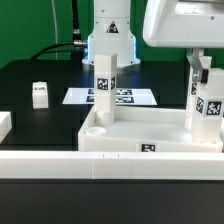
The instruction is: Assemble desk
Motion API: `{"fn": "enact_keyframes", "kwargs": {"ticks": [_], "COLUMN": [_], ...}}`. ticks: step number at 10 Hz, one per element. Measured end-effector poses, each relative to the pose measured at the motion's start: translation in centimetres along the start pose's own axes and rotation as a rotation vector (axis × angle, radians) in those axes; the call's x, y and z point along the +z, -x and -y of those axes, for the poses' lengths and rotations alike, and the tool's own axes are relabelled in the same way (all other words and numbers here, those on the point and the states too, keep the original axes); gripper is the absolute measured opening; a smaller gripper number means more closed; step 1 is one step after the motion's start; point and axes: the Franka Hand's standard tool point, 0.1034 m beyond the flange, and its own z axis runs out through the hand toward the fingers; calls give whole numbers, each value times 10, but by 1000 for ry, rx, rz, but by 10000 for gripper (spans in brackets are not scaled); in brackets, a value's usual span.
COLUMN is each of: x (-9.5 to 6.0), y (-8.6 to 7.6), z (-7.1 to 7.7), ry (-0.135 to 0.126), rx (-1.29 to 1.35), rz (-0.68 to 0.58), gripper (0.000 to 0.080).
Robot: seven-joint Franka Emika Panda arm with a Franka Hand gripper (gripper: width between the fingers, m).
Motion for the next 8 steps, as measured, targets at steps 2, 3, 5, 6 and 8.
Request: {"fn": "enact_keyframes", "kwargs": {"ticks": [2, 3, 5, 6, 8], "x": [0, 0, 1, 1, 1], "y": [0, 0, 2, 2, 4], "z": [0, -1, -3, -8, -19], "ry": [-1, -6, -15, -10, 2], "rx": [121, 212, 453, 509, 689], "rz": [0, 0, 2, 3, 2], "gripper": [291, 291, 291, 291, 294]}}
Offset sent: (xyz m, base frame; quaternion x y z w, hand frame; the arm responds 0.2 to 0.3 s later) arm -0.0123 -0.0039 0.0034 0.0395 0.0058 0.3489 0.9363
